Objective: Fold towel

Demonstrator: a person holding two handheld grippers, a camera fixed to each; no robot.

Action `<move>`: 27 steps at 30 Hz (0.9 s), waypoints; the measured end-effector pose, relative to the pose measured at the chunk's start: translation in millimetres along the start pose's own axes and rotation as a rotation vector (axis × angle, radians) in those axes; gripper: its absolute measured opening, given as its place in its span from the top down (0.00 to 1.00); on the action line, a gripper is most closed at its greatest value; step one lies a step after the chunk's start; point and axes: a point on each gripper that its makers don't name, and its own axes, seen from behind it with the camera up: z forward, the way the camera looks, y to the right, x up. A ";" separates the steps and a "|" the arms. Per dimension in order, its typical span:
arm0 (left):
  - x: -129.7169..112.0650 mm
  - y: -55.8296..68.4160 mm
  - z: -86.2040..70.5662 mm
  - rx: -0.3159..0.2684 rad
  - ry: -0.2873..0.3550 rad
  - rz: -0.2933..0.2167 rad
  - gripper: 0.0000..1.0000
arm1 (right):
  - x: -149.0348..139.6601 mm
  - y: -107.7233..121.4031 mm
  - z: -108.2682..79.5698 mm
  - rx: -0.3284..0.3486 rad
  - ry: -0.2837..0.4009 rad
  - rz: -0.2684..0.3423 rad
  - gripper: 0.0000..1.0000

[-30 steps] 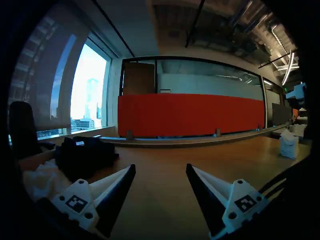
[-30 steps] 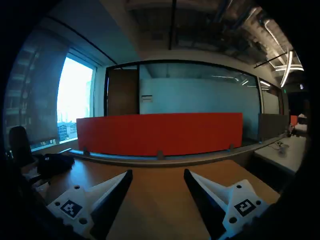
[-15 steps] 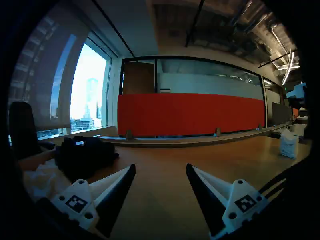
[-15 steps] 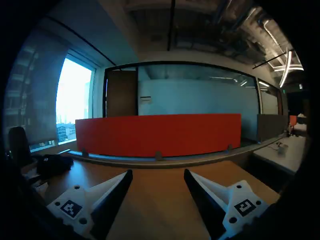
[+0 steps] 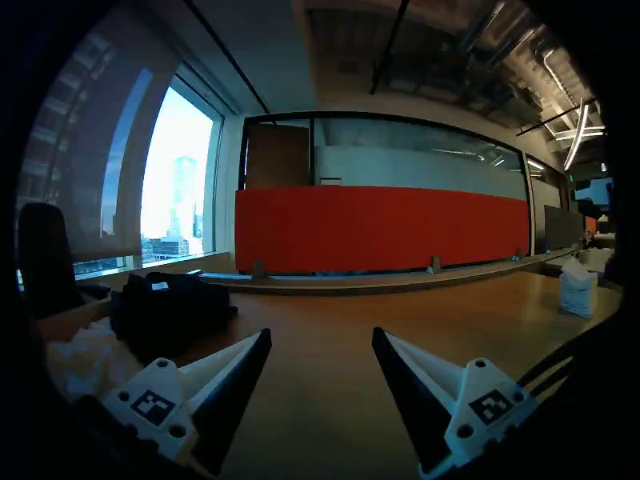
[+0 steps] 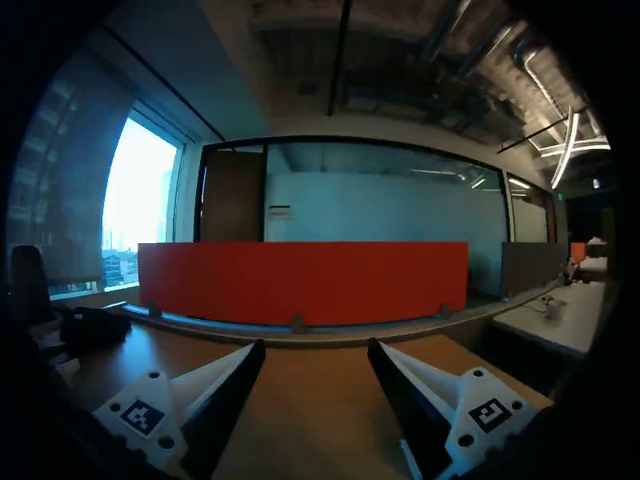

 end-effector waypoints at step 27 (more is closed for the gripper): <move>-1.3 1.0 0.6 0.000 0.000 0.000 0.07 | -106.1 23.7 3.2 -0.005 -0.032 0.013 0.01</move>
